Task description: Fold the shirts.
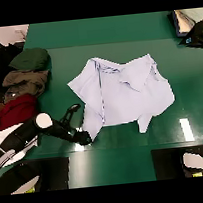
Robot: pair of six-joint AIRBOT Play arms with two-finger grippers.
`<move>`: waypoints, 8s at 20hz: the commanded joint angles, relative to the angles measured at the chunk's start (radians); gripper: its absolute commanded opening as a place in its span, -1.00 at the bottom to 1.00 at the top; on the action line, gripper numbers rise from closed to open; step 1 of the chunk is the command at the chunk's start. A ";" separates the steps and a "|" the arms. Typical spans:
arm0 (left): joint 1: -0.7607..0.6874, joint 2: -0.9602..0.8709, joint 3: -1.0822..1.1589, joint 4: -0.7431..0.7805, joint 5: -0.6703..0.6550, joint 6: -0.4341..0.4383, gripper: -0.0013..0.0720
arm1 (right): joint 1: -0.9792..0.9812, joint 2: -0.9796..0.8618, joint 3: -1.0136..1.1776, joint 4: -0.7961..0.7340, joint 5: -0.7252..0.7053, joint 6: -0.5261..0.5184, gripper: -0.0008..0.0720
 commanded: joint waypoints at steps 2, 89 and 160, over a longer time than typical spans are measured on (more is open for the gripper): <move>-0.114 0.008 -0.037 -0.042 0.153 -0.055 0.53 | 0.000 0.002 0.000 0.001 0.001 -0.001 0.13; 0.576 -0.281 0.897 0.137 -0.086 -0.047 -0.91 | -0.156 0.148 -0.393 0.072 -0.140 -0.004 -0.94; 0.477 -0.311 0.427 0.106 -0.050 0.193 -0.91 | -0.306 0.322 -1.316 -0.066 -0.366 -0.127 0.23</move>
